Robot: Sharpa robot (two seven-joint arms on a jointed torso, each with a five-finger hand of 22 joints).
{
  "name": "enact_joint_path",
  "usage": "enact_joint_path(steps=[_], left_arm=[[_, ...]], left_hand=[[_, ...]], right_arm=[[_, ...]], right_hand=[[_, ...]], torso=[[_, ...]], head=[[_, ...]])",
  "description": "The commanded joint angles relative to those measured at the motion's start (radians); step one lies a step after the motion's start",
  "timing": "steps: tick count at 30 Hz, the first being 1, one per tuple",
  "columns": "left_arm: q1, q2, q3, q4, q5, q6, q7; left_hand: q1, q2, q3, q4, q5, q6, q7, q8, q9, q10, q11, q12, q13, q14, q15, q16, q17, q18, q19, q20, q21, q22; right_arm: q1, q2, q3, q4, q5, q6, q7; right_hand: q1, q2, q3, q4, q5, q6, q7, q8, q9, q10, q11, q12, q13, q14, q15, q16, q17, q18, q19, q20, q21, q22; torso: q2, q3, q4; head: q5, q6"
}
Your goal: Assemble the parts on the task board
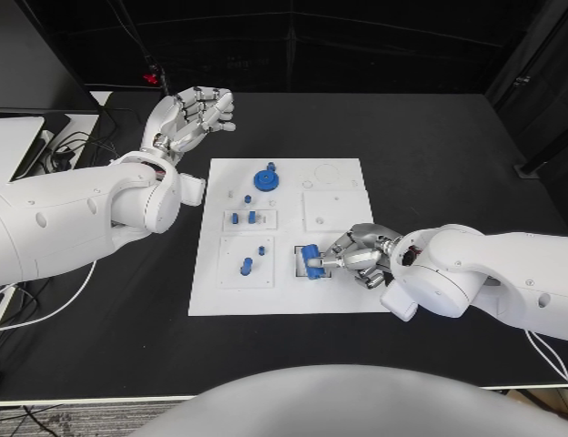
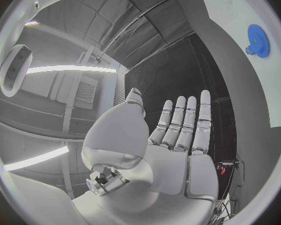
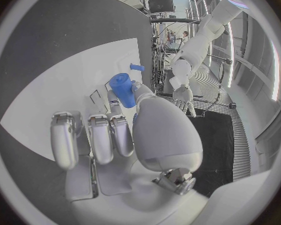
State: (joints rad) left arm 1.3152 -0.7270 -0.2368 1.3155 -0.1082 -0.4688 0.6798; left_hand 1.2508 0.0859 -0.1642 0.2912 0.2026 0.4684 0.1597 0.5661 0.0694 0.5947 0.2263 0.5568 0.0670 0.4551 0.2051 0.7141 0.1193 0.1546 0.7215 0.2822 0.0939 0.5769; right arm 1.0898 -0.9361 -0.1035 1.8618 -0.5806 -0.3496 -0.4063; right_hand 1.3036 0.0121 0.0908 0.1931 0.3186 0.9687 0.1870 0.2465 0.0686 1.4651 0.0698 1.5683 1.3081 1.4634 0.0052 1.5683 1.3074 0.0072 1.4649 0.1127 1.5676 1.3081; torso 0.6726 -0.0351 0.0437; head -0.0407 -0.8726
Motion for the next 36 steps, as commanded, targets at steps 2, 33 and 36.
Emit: enact_joint_path(steps=[2,33,36], left_arm=[[0.001,0.001,0.001,0.0,0.003,0.009,0.024],[0.0,0.001,0.001,-0.001,0.003,0.01,0.023],[0.0,0.002,0.001,-0.001,0.003,0.011,0.022]], left_hand=[[0.0,0.011,-0.008,0.0,0.005,-0.006,0.11,0.005,-0.002,-0.003,-0.002,0.006,-0.001,-0.002,0.0,0.007,-0.001,0.003,0.007,0.002,0.004,-0.001],[0.0,0.012,-0.009,0.0,0.006,-0.006,0.11,0.005,-0.002,-0.003,-0.002,0.007,-0.001,-0.003,0.0,0.008,-0.003,0.003,0.007,0.002,0.004,-0.001],[0.0,0.012,-0.009,0.0,0.006,-0.006,0.11,0.005,-0.002,-0.003,-0.002,0.007,-0.001,-0.003,0.0,0.008,-0.003,0.003,0.007,0.002,0.004,-0.001]], right_arm=[[0.002,0.005,0.001,0.001,-0.03,-0.037,-0.036],[0.002,0.041,0.001,-0.018,-0.124,-0.05,-0.083],[0.002,0.043,0.001,-0.019,-0.131,-0.045,-0.088]], right_hand=[[-0.009,0.0,-0.003,0.008,-0.003,0.065,-0.059,-0.006,0.002,0.106,-0.008,0.002,0.263,0.107,-0.007,0.002,0.263,-0.007,0.106,-0.006,0.003,0.263],[-0.047,-0.023,-0.045,0.034,-0.008,0.068,-0.053,-0.038,0.003,0.106,-0.004,0.002,0.263,0.107,-0.006,0.002,0.263,-0.007,0.106,-0.005,0.003,0.263],[-0.049,-0.026,-0.05,0.035,-0.01,0.067,-0.052,-0.041,0.003,0.106,-0.003,0.002,0.263,0.107,-0.006,0.002,0.263,-0.007,0.106,-0.005,0.003,0.263]], torso=[[0.0,-0.0003,-0.0014],[0.0,0.0002,-0.0005],[0.0,0.0,-0.0006]], head=[[0.0,0.0],[-0.001,0.0],[-0.002,0.0]])
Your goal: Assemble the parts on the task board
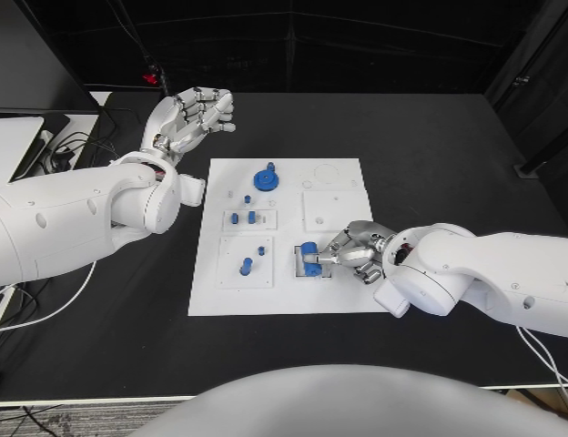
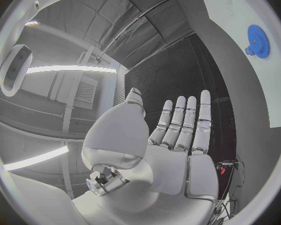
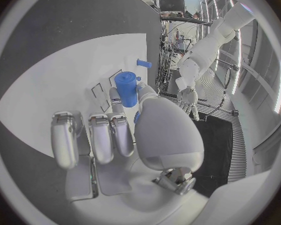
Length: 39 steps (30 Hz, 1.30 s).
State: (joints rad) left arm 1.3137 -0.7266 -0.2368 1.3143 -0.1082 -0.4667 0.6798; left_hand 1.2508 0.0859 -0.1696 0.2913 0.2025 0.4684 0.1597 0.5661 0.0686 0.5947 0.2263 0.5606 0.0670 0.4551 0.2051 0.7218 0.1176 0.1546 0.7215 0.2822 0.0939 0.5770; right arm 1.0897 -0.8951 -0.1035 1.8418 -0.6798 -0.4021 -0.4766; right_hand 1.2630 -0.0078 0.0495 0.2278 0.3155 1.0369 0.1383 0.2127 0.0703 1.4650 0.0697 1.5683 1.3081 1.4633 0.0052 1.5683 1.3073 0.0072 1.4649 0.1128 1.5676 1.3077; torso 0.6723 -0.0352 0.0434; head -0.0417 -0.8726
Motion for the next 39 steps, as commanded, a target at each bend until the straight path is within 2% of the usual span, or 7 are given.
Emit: enact_joint_path(steps=[1,24,39], left_arm=[[0.001,0.001,0.001,0.0,0.003,0.009,0.022],[0.001,0.001,0.001,0.001,0.003,0.009,0.022],[0.001,0.002,0.001,-0.001,0.003,0.01,0.022]], left_hand=[[0.0,0.012,-0.004,0.0,0.006,-0.006,0.11,0.005,-0.001,-0.003,-0.002,0.004,-0.001,-0.003,0.0,0.0,-0.001,0.003,0.007,0.002,0.004,-0.002],[0.001,0.014,-0.006,0.0,0.006,-0.007,0.11,0.006,-0.001,-0.003,-0.002,0.005,-0.001,-0.003,0.0,0.002,-0.003,0.003,0.007,0.002,0.004,-0.002],[0.002,0.015,-0.006,0.0,0.009,-0.008,0.11,0.007,-0.001,-0.003,-0.002,0.006,-0.001,-0.003,0.0,0.003,-0.005,0.003,0.007,0.002,0.004,-0.003]], right_arm=[[0.002,0.002,0.001,0.001,-0.035,0.01,-0.02],[0.002,0.016,0.001,-0.003,-0.067,0.026,-0.032],[0.002,0.021,0.001,-0.005,-0.068,0.012,-0.027]], right_hand=[[-0.009,-0.008,-0.011,0.001,-0.008,-0.002,-0.003,-0.009,0.002,0.106,-0.003,0.002,0.263,0.108,-0.006,0.002,0.263,-0.007,0.106,-0.005,0.003,0.263],[-0.035,-0.032,-0.066,0.016,-0.014,-0.021,0.006,-0.024,0.006,0.106,0.005,0.002,0.263,0.108,-0.002,0.002,0.263,-0.007,0.106,-0.001,0.003,0.263],[-0.052,-0.026,-0.091,0.033,-0.021,-0.027,0.007,-0.023,0.009,0.106,0.006,0.002,0.263,0.108,-0.001,0.002,0.263,-0.007,0.106,0.0,0.003,0.263]], torso=[[0.0,0.0,-0.0002],[0.001,0.0,0.0001],[0.0,-0.0002,-0.0007]], head=[[0.0,0.0],[0.003,0.0],[0.001,0.0]])
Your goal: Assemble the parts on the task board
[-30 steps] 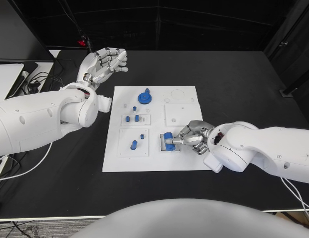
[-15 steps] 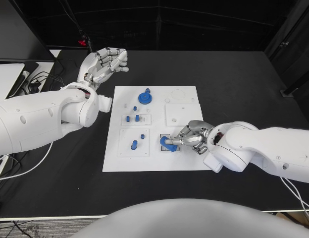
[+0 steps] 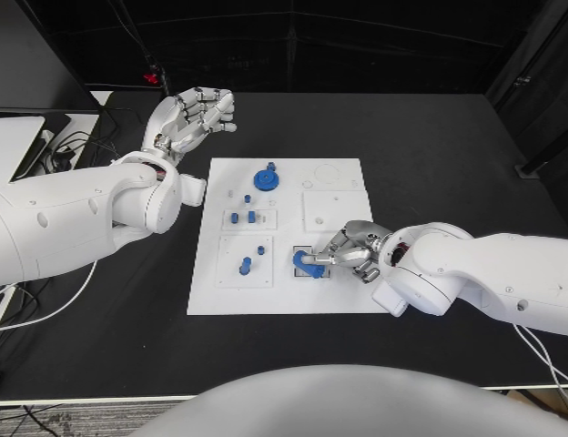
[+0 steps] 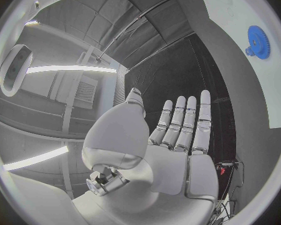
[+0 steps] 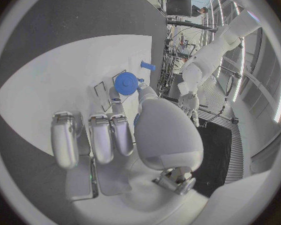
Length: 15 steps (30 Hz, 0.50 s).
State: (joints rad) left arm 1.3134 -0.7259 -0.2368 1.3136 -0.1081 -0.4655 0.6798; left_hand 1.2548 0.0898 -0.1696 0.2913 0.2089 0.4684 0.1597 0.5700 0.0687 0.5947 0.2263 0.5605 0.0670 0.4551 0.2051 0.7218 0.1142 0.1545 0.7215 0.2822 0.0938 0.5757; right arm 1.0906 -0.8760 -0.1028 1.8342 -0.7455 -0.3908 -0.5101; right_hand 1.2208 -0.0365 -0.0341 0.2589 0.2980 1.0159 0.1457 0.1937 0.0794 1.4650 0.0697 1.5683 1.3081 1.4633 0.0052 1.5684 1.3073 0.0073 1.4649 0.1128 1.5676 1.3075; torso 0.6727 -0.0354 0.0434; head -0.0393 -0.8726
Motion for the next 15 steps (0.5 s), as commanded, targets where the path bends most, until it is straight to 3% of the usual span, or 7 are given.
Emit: enact_joint_path(steps=[1,15], left_arm=[[0.002,0.001,0.001,0.0,0.003,0.009,0.022],[0.001,0.001,0.001,0.0,0.003,0.01,0.021]], left_hand=[[-0.001,0.012,-0.007,0.0,0.004,-0.008,0.11,0.004,-0.001,-0.003,-0.002,0.006,-0.001,-0.004,0.0,0.004,-0.002,0.003,0.007,0.002,0.005,-0.002],[0.0,0.014,-0.008,0.0,0.009,-0.009,0.11,0.005,-0.001,-0.004,-0.002,0.008,-0.002,-0.004,0.0,0.005,-0.004,0.003,0.007,0.002,0.005,-0.002]], right_arm=[[0.001,0.002,0.0,0.003,-0.003,0.0,0.007],[0.001,0.009,0.0,0.001,-0.019,0.003,-0.002]], right_hand=[[-0.01,0.003,-0.007,0.002,-0.003,-0.006,0.0,-0.004,0.0,0.106,0.006,0.002,0.263,0.107,-0.001,0.002,0.263,-0.007,0.106,0.0,0.003,0.263],[-0.014,0.003,-0.021,0.008,-0.013,-0.013,0.001,-0.005,0.001,0.106,0.008,0.002,0.263,0.107,-0.002,0.002,0.263,-0.007,0.106,0.0,0.003,0.263]], torso=[[0.0,0.0001,-0.0009],[0.0,0.0002,-0.0006]], head=[[-0.001,0.0],[-0.006,0.0]])
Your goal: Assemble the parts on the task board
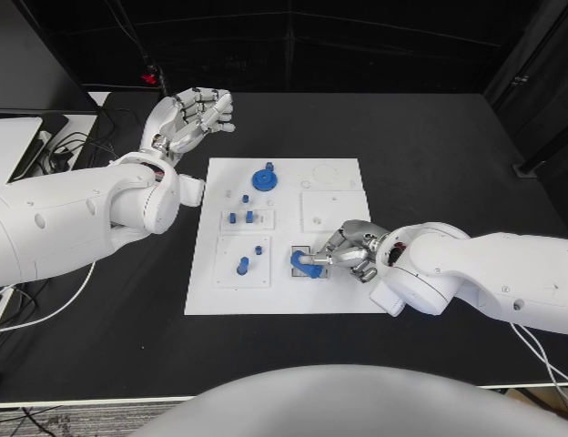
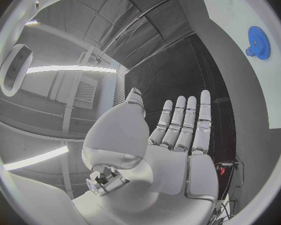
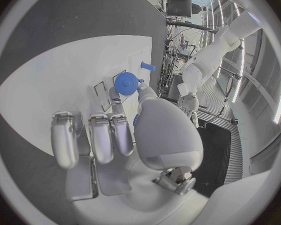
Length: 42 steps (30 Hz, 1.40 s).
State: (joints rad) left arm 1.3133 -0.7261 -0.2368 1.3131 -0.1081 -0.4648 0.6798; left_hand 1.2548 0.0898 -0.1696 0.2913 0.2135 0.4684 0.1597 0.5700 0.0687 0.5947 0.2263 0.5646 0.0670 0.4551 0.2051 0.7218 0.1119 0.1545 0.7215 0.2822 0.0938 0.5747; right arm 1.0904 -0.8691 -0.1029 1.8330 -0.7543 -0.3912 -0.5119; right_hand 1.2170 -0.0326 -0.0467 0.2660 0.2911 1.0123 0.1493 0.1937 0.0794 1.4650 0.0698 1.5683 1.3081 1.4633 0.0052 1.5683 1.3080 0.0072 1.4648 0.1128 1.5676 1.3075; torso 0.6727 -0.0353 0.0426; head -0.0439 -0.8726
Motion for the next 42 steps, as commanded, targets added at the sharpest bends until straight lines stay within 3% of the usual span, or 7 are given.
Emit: enact_joint_path(steps=[1,19,25,32,35,37,42], left_arm=[[0.001,0.001,0.001,0.0,0.003,0.009,0.021],[0.0,0.0,0.001,-0.001,0.003,0.011,0.02],[-0.001,0.0,0.001,0.0,0.003,0.012,0.02],[-0.001,0.0,0.001,-0.001,0.003,0.012,0.02],[-0.001,0.0,0.001,-0.001,0.003,0.012,0.02],[-0.001,0.0,0.001,-0.001,0.003,0.012,0.02],[-0.001,0.001,0.001,-0.001,0.003,0.013,0.02]], left_hand=[[0.0,0.014,-0.008,0.0,0.004,-0.009,0.11,0.005,-0.001,-0.004,-0.002,0.004,-0.002,-0.004,0.0,0.005,-0.002,0.003,0.007,0.002,0.005,-0.001],[0.003,0.016,-0.011,-0.001,0.013,-0.01,0.11,0.007,-0.001,-0.005,-0.002,0.006,-0.002,-0.005,0.0,0.008,-0.005,0.003,0.007,0.002,0.006,-0.002],[0.003,0.016,-0.012,-0.001,0.015,-0.01,0.11,0.008,-0.001,-0.005,-0.002,0.006,-0.002,-0.005,0.0,0.009,-0.006,0.003,0.007,0.002,0.006,-0.003],[0.003,0.016,-0.012,-0.001,0.015,-0.01,0.11,0.008,-0.001,-0.005,-0.002,0.006,-0.002,-0.005,0.0,0.009,-0.006,0.003,0.007,0.002,0.006,-0.003],[0.003,0.016,-0.012,-0.001,0.016,-0.01,0.11,0.008,-0.001,-0.005,-0.002,0.006,-0.002,-0.005,0.0,0.009,-0.007,0.003,0.007,0.002,0.006,-0.003],[0.004,0.017,-0.012,-0.001,0.018,-0.01,0.11,0.008,-0.001,-0.005,-0.002,0.007,-0.002,-0.006,0.0,0.01,-0.007,0.003,0.007,0.002,0.006,-0.003],[0.004,0.017,-0.012,-0.001,0.018,-0.01,0.11,0.008,-0.001,-0.005,-0.002,0.007,-0.002,-0.006,0.0,0.01,-0.007,0.003,0.007,0.002,0.006,-0.003]], right_arm=[[0.001,0.002,0.0,0.002,-0.012,0.004,-0.001],[0.001,-0.004,0.0,0.003,-0.02,0.001,-0.008],[0.001,-0.007,0.0,0.007,-0.04,-0.017,0.003],[0.001,-0.011,0.0,0.014,-0.098,-0.028,0.016],[0.0,-0.01,0.0,0.016,-0.127,-0.018,0.012],[0.0,-0.009,0.0,0.017,-0.142,-0.01,0.006],[0.0,-0.006,0.0,0.018,-0.172,0.017,-0.008]], right_hand=[[-0.011,-0.002,-0.011,0.001,-0.006,-0.011,-0.002,-0.005,0.001,0.106,0.008,0.002,0.263,0.107,-0.002,0.002,0.263,-0.007,0.106,0.0,0.003,0.263],[-0.023,-0.004,-0.065,0.02,-0.01,-0.08,0.002,0.078,0.037,0.106,0.01,0.002,0.263,0.107,-0.001,0.002,0.263,-0.007,0.106,-0.001,0.003,0.263],[-0.009,0.014,-0.083,0.018,-0.01,-0.094,-0.011,0.181,0.086,0.106,0.0,0.002,0.263,0.107,-0.007,0.002,0.263,-0.007,0.106,-0.006,0.003,0.263],[0.005,0.026,-0.118,0.019,-0.051,-0.139,-0.06,0.467,0.265,0.106,-0.029,0.002,0.263,0.107,-0.042,0.002,0.263,-0.007,0.106,-0.031,0.003,0.263],[0.001,0.034,-0.131,0.021,-0.074,-0.198,-0.08,0.661,0.417,0.106,-0.061,0.002,0.263,0.107,-0.063,0.002,0.263,-0.007,0.106,-0.051,0.003,0.263],[-0.001,0.036,-0.137,0.021,-0.085,-0.217,-0.095,0.744,0.491,0.106,-0.077,0.002,0.263,0.107,-0.076,0.002,0.263,-0.007,0.106,-0.063,0.003,0.263],[-0.004,0.047,-0.141,0.022,-0.098,-0.235,-0.113,0.82,0.575,0.106,-0.093,0.002,0.263,0.107,-0.087,0.002,0.263,-0.007,0.106,-0.08,0.003,0.263]], torso=[[0.0,0.0001,0.0],[0.0,0.0003,0.0008],[0.0,0.0001,0.0007],[-0.001,-0.0005,0.0012],[-0.001,-0.0003,0.0002],[-0.001,-0.0005,-0.0005],[-0.001,-0.0001,0.0015]], head=[[-0.001,0.0],[-0.008,0.0],[-0.007,0.0],[-0.007,0.0],[-0.006,0.0],[-0.006,0.0],[-0.008,0.0]])
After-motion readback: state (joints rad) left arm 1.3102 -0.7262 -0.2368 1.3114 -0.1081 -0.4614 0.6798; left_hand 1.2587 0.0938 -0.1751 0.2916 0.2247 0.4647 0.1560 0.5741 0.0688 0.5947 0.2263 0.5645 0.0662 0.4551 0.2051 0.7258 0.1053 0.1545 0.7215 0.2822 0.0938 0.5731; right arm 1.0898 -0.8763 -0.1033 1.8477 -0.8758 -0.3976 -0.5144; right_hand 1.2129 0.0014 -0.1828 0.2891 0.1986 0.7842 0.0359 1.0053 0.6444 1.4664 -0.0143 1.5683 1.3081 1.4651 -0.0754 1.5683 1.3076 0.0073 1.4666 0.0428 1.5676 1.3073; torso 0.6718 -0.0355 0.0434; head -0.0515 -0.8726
